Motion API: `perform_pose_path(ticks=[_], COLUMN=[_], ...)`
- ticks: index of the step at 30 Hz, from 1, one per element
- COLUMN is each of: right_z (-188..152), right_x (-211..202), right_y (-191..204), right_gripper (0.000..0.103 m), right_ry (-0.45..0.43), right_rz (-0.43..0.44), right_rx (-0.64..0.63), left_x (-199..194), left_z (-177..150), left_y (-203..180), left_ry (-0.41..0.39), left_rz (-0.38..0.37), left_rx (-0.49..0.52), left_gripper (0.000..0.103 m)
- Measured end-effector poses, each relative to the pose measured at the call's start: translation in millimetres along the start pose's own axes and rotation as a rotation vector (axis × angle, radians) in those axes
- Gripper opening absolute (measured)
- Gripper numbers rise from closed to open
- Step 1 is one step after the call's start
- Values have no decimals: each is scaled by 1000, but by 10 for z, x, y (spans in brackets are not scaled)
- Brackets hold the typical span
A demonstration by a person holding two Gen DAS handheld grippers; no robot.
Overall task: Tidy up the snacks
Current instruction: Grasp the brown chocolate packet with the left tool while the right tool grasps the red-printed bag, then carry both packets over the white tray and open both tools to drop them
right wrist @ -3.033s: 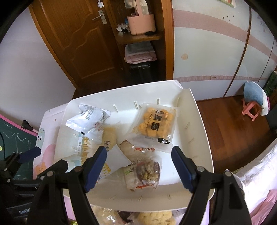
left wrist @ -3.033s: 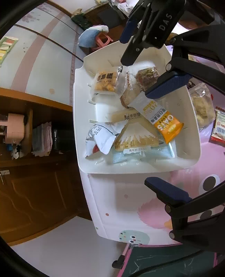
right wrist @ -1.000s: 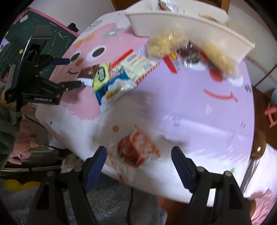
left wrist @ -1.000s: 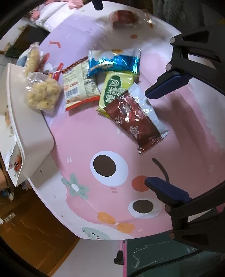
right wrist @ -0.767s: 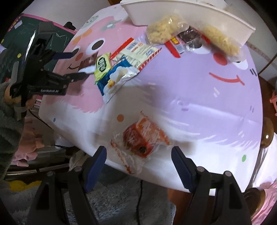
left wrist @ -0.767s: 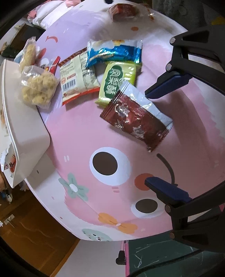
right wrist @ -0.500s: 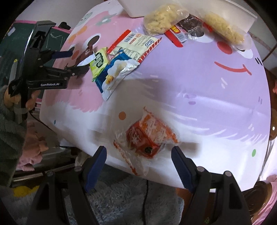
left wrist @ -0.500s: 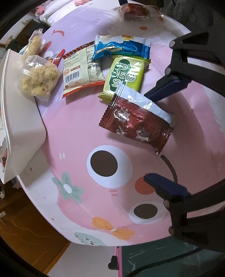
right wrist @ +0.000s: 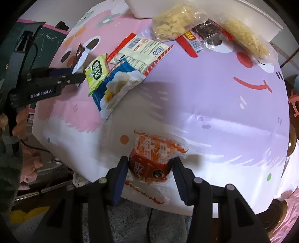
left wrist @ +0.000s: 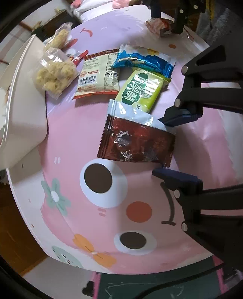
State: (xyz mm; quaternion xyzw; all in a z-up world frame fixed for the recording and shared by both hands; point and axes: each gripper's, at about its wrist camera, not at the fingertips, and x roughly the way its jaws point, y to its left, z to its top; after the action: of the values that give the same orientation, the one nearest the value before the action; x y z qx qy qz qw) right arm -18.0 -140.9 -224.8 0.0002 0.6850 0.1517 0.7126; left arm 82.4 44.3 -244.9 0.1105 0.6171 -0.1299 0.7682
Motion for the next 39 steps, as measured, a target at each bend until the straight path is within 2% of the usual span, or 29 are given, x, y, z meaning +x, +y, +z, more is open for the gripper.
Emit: perform_pose_path(ticks=[3, 10, 19, 24, 29, 39], right_z=[29, 114, 260, 473, 744, 1287], right_x=[-83, -296, -606, -832, -1214, -1896], right_y=[-49, -210, -324, -353, -465, -601], right_gripper=[48, 48, 48, 48, 48, 48], right_ry=[-32, -78, -161, -224, -324, -507], right_rz=[9, 11, 17, 10, -6, -49], right_rx=[3, 29, 58, 67, 81, 106], left_x=[-62, -352, -770, -966, -1136, -1489], left_z=[-56, -178, 15, 263, 601, 1283], left_y=[-44, -137, -426, -551, -651, -637], left_ry=[-5, -20, -83, -120, -160, -263], left_rz=[3, -39, -94, -132, -143, -166], left_rx=[-41, -139, -139, -125, -111, -138], left_gripper=[33, 32, 32, 32, 32, 32])
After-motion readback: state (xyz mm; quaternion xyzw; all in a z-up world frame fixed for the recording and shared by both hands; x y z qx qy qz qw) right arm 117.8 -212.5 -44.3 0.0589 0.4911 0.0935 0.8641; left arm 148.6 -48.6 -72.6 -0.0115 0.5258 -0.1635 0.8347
